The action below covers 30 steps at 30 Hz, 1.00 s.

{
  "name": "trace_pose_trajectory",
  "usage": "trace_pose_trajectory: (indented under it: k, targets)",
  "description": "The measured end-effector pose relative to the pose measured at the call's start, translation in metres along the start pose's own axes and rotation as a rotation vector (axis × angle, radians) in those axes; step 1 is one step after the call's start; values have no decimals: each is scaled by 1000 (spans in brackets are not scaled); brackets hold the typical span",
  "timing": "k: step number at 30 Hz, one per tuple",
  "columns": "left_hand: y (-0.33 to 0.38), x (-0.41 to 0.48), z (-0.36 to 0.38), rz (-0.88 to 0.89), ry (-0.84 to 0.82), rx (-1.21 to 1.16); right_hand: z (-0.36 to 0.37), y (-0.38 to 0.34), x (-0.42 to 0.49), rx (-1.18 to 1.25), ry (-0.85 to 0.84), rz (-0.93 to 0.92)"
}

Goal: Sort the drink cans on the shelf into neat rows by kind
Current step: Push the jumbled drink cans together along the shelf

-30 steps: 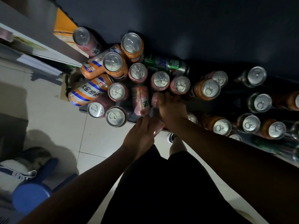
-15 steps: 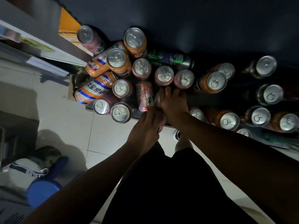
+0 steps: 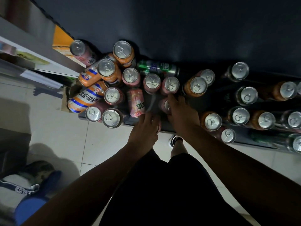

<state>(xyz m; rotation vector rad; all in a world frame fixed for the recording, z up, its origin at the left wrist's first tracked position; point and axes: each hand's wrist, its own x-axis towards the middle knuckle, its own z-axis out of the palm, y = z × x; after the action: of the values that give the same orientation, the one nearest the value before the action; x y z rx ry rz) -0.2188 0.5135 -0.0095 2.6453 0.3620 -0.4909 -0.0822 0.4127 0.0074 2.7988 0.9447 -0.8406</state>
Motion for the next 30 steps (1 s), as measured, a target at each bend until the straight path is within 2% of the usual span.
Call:
trace_pose_trajectory:
  k: [8, 14, 20, 23, 27, 30]
  targets:
    - [10, 12, 2, 38, -28, 40, -18, -4, -11, -9, 10, -27]
    - [3, 6, -11, 48, -38, -99, -41, -9, -20, 100, 215, -111]
    - [-5, -5, -15, -143, 112, -19, -71, -14, -6, 152, 451, -170]
    - [-6, 0, -16, -192, 162, -36, -86, -14, 11, 156, 382, -143]
    - [-3, 12, -17, -261, 114, -46, -99, -12, 39, 133, 216, -49]
    - [-1, 23, -19, -359, 109, -138, -104, -10, 63, 116, 92, 18]
